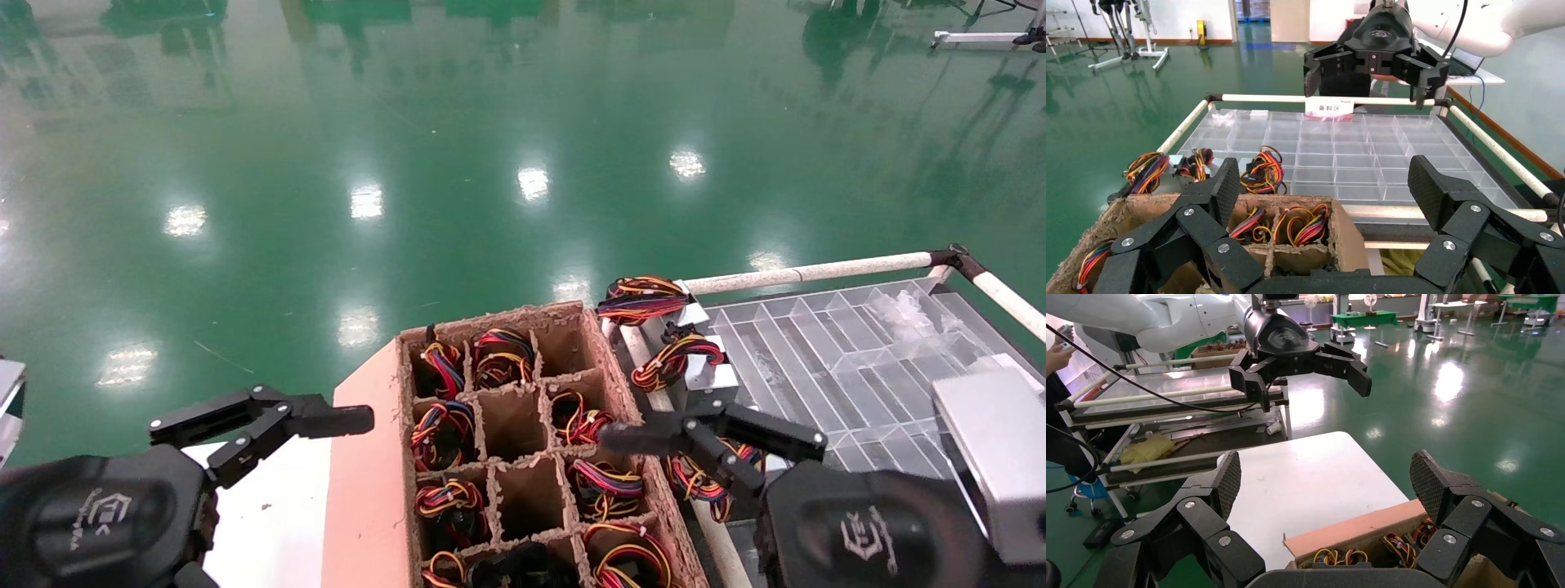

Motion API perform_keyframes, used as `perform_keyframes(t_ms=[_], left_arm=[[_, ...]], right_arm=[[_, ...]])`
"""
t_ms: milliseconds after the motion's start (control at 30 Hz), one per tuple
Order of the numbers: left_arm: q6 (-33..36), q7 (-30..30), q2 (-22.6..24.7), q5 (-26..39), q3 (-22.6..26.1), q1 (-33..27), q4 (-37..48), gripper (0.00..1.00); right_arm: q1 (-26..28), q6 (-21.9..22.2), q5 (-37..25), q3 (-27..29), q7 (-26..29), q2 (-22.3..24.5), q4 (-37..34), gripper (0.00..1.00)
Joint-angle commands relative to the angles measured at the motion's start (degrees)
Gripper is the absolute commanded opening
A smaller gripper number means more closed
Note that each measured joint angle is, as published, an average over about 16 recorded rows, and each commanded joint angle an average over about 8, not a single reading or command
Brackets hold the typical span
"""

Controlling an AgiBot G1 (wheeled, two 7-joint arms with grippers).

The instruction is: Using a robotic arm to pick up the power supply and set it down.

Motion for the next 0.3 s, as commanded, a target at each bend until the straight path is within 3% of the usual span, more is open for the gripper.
perform_keyframes(t_ms=[33,300], left_arm=[[0.0,0.0,0.0,0.0,0.0,0.0,0.0,1.0],[-0.01,0.0,0.0,0.0,0.0,0.01,0.01,1.0]], right_arm=[[-0.09,-0.24,0.39,-0.15,0.45,-0.06,0.61,1.0],[-0.13,-0.3,0.56,-0.23,0.48,-0.1,0.63,1.0]])
